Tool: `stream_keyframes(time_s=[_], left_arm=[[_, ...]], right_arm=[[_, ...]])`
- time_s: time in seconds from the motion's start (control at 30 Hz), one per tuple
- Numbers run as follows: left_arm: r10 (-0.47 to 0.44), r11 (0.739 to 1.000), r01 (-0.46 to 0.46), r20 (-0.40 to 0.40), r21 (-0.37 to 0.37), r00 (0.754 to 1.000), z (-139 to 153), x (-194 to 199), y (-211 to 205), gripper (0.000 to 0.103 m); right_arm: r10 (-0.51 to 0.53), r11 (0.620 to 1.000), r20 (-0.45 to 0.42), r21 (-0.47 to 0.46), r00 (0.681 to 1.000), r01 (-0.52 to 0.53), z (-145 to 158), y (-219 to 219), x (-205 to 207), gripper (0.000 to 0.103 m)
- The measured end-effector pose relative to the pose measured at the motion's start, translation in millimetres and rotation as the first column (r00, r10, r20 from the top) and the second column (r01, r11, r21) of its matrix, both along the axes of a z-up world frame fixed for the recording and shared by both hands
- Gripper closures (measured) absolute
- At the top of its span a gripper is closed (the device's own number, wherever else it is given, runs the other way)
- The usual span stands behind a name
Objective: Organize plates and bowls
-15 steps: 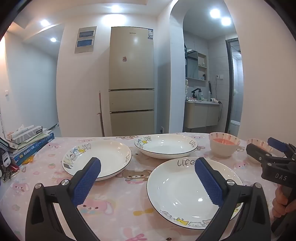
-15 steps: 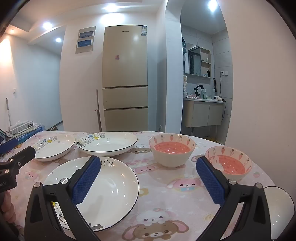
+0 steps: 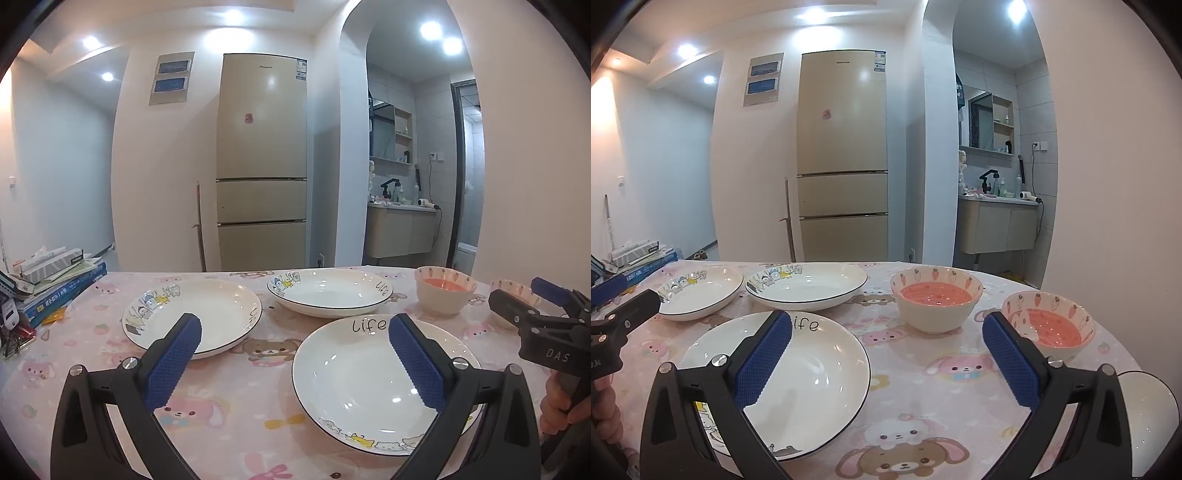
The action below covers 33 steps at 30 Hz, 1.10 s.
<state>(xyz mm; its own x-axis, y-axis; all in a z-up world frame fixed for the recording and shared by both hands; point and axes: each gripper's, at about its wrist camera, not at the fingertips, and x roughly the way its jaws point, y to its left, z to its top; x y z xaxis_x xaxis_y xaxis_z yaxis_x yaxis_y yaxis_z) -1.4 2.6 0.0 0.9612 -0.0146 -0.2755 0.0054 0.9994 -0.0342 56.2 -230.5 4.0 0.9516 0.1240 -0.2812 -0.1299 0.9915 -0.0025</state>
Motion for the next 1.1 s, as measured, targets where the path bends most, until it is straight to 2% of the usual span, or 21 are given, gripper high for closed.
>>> stream_keyframes(time_s=[0.23,0.33,0.4,0.53,0.57,0.6,0.67,0.87,1.1], left_arm=[[-0.007,1.0,0.007,0.003,0.007,1.0,-0.4,-0.1,0.1,0.0],[0.034,0.999,-0.034,0.008,0.015,0.999,0.3,-1.6,-0.1,0.0],[0.001,1.0,-0.001,0.0,-0.012,1.0,-0.4,-0.3,3.6,0.0],[-0.006,1.0,0.006,0.006,-0.004,1.0,-0.2,-2.1,1.9,0.0],[-0.009,1.0,0.009,0.011,0.005,1.0,0.0,-3.5,-0.1,0.0],[-0.012,1.0,0.011,0.011,0.01,1.0,0.2,-3.8,-1.1,0.0],[-0.014,1.0,0.014,0.007,0.014,1.0,0.2,-3.5,-2.3,0.0],[-0.002,1.0,0.002,0.005,0.001,1.0,1.1,-2.8,0.8,0.0],[-0.032,0.999,0.032,0.003,0.007,0.999,1.0,-4.3,-1.6,0.0]], right_arm=[[0.004,1.0,0.005,0.002,1.0,-0.004,-0.9,1.1,-2.6,0.0],[0.012,1.0,0.009,0.009,1.0,-0.012,0.5,1.1,-3.4,0.0],[0.003,1.0,0.011,0.004,1.0,-0.003,0.1,1.2,-3.6,0.0],[0.0,1.0,0.012,0.009,1.0,0.0,0.5,0.0,-4.5,0.0],[-0.009,1.0,0.015,0.006,1.0,0.009,0.8,0.1,-5.8,0.001],[-0.013,1.0,0.018,0.008,1.0,0.013,1.3,-0.5,-6.9,0.007],[-0.033,0.999,0.014,0.009,0.999,0.033,1.2,-1.6,-6.2,0.014],[-0.018,1.0,0.014,0.007,1.0,0.018,0.5,-1.1,-6.7,0.014],[0.011,1.0,0.003,-0.023,1.0,-0.011,-0.5,4.9,-8.1,0.014]])
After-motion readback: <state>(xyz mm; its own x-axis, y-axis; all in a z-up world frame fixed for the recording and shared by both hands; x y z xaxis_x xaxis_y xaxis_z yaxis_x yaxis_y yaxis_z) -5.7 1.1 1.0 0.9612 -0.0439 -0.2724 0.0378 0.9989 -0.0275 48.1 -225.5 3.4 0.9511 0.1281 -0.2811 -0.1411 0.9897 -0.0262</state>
